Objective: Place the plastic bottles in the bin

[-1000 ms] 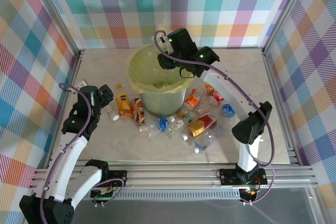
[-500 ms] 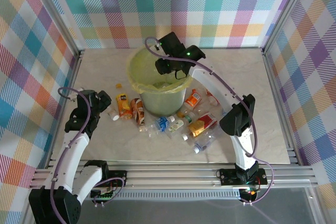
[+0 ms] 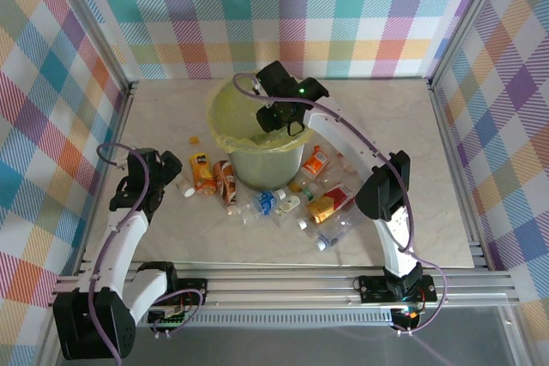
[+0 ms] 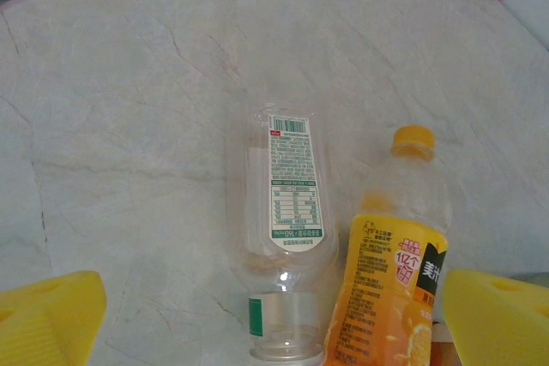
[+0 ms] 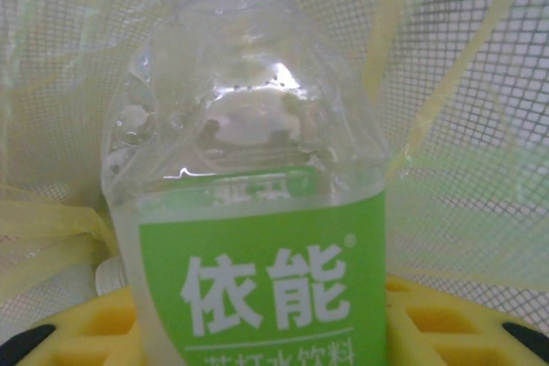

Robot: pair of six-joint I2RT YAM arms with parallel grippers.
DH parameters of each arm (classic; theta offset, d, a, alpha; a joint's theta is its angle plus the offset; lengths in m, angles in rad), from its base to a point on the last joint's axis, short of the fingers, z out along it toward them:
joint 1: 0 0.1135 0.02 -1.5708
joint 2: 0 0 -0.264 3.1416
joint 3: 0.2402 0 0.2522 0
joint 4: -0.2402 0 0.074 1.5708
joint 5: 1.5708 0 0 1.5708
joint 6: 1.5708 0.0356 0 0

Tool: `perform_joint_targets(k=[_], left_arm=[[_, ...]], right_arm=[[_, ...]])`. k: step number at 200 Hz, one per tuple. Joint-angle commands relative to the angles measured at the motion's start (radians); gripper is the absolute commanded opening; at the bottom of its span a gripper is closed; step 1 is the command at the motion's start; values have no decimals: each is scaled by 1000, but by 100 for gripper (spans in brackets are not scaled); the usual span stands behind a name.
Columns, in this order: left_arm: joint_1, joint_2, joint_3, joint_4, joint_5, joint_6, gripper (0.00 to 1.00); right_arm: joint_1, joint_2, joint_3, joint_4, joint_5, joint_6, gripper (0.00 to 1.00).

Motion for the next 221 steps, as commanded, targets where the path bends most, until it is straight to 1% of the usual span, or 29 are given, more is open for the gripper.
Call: perform_joint_targets(k=[1,16,32,45,48,56,89,140,185,221], left_arm=[[21,23,-18,35,13,-5,100],[21,37,-22,42,12,-5,100],[21,52,-26,42,5,-7,100],[23,64,-26,42,3,-7,100],[23,65,-26,73,3,-8,100],[23,69,-27,81,4,-9,100],[22,77,-27,84,-5,-17,100],[27,103,-35,94,-33,-15,100],[57,151,-22,114,12,-6,100],[67,188,-8,125,25,-8,100]], right_arm=[[8,26,-3,-9,13,-32,19],[8,37,-4,0,16,-41,19],[8,50,4,6,20,-47,25],[7,64,14,5,23,-49,27],[8,67,14,4,24,-50,28],[8,72,17,5,25,-53,29],[8,93,20,13,35,-65,30],[8,116,33,15,57,-73,41],[8,130,37,17,66,-71,52],[7,136,63,7,57,-69,56]])
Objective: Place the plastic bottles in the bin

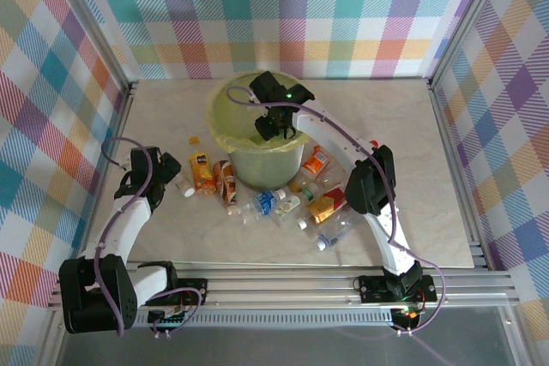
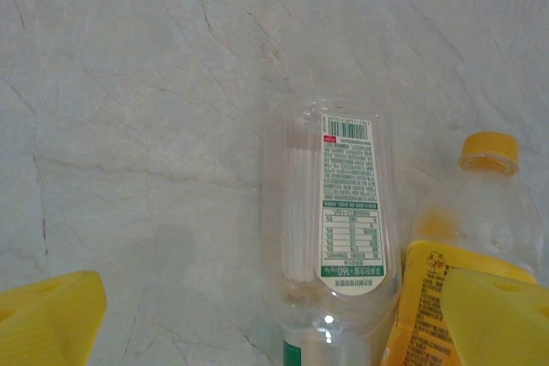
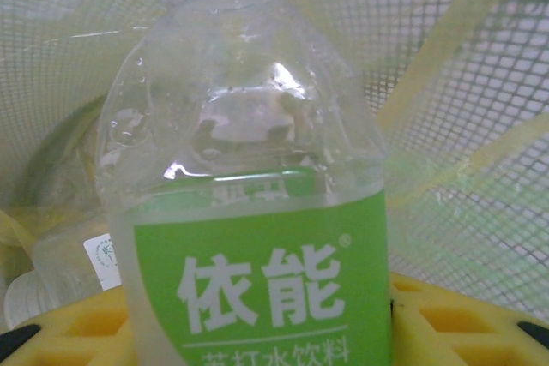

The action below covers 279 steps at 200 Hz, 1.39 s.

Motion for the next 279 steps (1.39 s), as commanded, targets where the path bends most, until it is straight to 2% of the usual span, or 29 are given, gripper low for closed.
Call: perform_joint_targets(k=[1,14,109,166,224,264,279], left_arm=[[16,23,9,26,21,-5,100],[19,40,16,32,34,-4,100],[48,186,88,106,123,-3,100],[53,324,150,123,134,-10,100],[54,447,178,146,136,-26,100],[54,486,180,174,166,-46,89],[54,478,179,174,168,-46,82]], right_arm=[[7,14,49,-1,5,-5,56],[7,11,54,-2,4,-8,59],[7,-101,72,-13,10,-13,100],[8,-191,46,-12,54,3,100],[7,-296,-80,53,96,18,100],[8,-365,-169,111,103,36,100],[8,-386,-197,127,103,42,100]])
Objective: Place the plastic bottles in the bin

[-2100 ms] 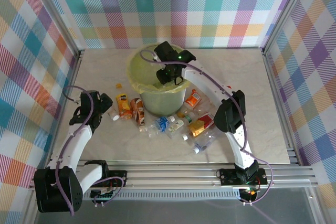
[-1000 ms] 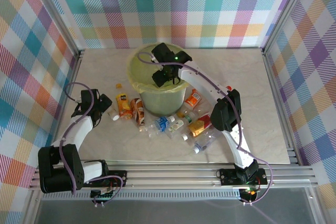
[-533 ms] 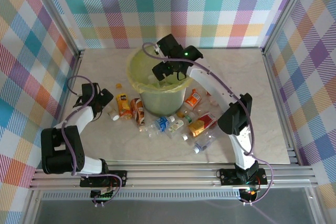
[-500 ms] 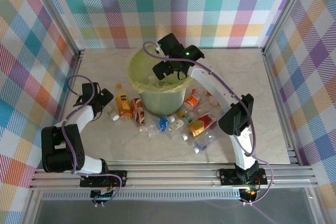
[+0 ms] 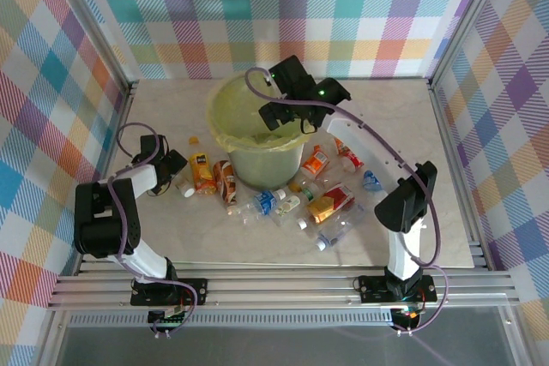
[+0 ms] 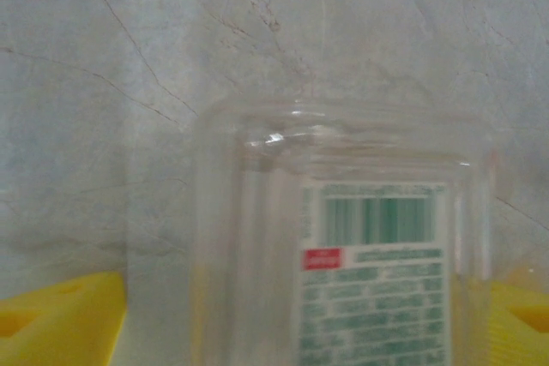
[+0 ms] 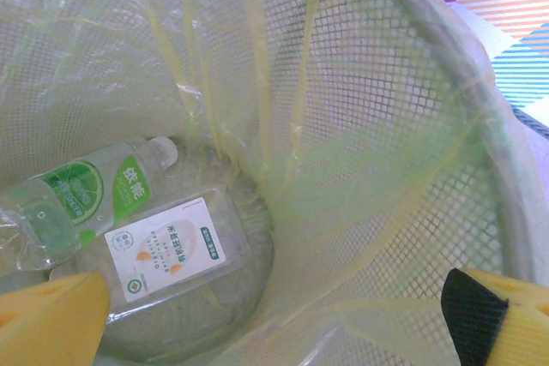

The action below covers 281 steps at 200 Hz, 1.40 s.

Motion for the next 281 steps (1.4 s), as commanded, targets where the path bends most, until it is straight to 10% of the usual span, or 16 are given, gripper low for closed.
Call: perform_joint_targets(k=[1,83,174,281], left_arm=[[11,0,25,26,27,-17,82],[10,-255,28,-45,61,7,50],[-21,-701,139,-97,258,-46,46],[-293,-681,220,150,226,-228,43]], right_arm=[[4,-64,-37,56,14,30,100],[4,-161,-141,134,0,51,100],[71,-283,-193,232,-246,116,100],[205,-223,-189,413,-494,193,100]])
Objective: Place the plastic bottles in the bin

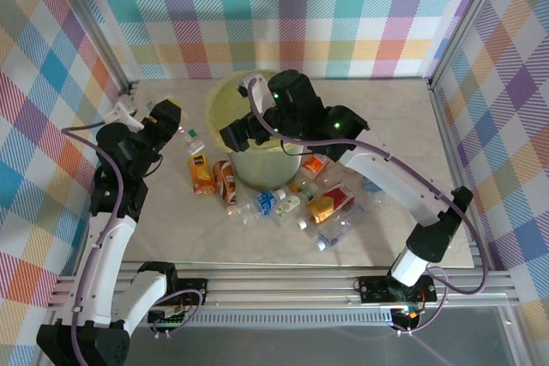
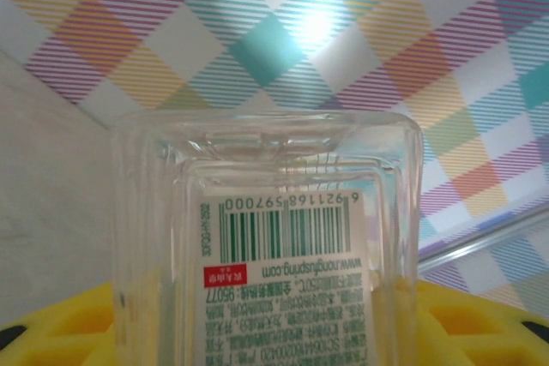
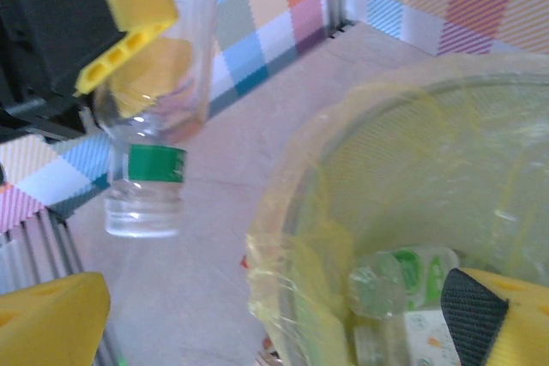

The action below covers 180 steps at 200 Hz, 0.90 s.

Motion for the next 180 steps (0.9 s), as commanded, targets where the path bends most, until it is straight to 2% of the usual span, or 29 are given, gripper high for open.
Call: perform_joint_targets(k=[1,30,76,135,180], left_arm=[[-85,44,59,115,-37,-36,43],[-178,118,117,156,-55,-19,44],[-222,184,153,210,-74,-44,44],[-248,236,151,277,-26,-95,44],[-249,241,163,302,1,-110,45]], right_arm=[[13,36,23,72,-93,45,100],[15,74,72,51,-147,71,97],[16,97,82,45,-154,82,90],[17,145,152,-14,-61,38,71],[17,178,191,-51,5,19,72]])
